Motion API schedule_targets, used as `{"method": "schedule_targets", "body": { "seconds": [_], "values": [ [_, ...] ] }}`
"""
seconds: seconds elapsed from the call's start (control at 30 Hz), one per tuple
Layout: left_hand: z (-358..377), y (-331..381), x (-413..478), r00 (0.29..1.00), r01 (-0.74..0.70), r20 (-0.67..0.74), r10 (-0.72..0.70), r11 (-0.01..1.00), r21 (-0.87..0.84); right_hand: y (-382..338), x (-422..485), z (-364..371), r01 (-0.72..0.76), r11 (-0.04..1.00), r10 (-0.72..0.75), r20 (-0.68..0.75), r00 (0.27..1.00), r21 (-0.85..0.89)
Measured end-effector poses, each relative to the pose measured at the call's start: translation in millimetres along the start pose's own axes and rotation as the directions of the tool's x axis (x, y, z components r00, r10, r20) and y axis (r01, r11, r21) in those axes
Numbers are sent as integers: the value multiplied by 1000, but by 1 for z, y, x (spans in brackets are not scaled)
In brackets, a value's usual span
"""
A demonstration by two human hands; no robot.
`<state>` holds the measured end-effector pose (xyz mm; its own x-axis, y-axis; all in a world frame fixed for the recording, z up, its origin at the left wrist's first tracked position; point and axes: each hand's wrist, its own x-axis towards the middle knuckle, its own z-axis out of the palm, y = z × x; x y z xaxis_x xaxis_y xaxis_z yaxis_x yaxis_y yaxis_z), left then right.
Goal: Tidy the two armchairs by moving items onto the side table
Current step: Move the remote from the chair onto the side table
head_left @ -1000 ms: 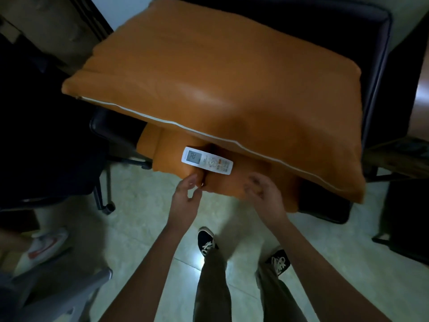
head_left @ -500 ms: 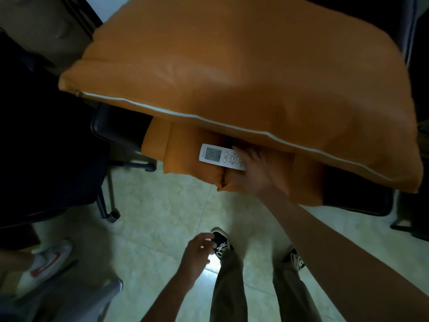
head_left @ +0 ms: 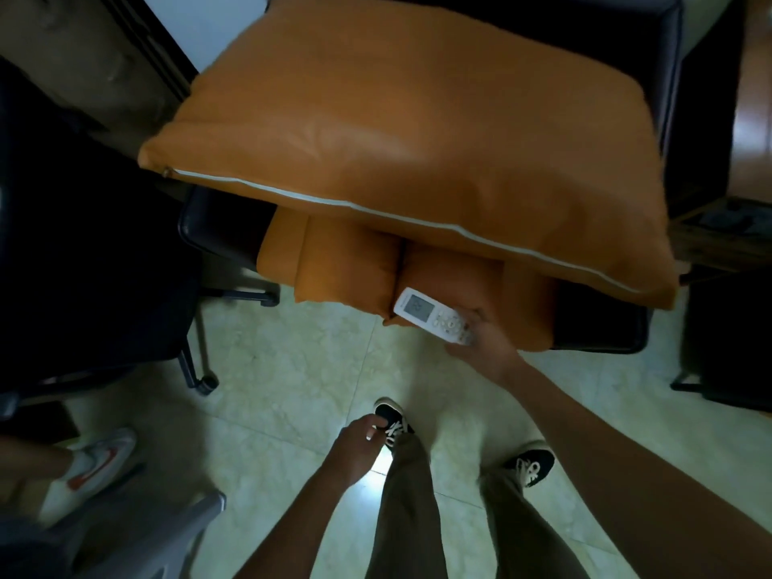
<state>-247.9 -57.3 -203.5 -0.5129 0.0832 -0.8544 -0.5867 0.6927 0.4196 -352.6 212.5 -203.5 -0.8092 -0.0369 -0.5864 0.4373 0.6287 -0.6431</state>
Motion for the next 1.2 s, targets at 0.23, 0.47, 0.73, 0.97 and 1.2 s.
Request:
{"method": "schedule_targets", "body": {
  "seconds": [0.23, 0.47, 0.73, 0.97, 1.2],
  "values": [
    [27, 52, -37, 997, -40, -64, 37, 999, -37, 24, -100, -54, -20, 987, 29, -55, 998, 160],
    [98, 171, -99, 975, -219, -49, 217, 975, -36, 64, -203, -157, 37, 986, -1, -211, 977, 163],
    [162, 307, -141, 899, -434, -41, 436, 900, 49, 131, -276, -284, 18, 978, 62, -374, 925, 208],
    [196, 435, -113, 806, -592, 54, 589, 803, 70, 171, -258, -380, 23, 969, 97, -461, 882, 248],
    [225, 562, -52, 766, -641, 117, 632, 764, 76, 212, -195, -476, -19, 973, 127, -465, 876, 229]
  ]
}}
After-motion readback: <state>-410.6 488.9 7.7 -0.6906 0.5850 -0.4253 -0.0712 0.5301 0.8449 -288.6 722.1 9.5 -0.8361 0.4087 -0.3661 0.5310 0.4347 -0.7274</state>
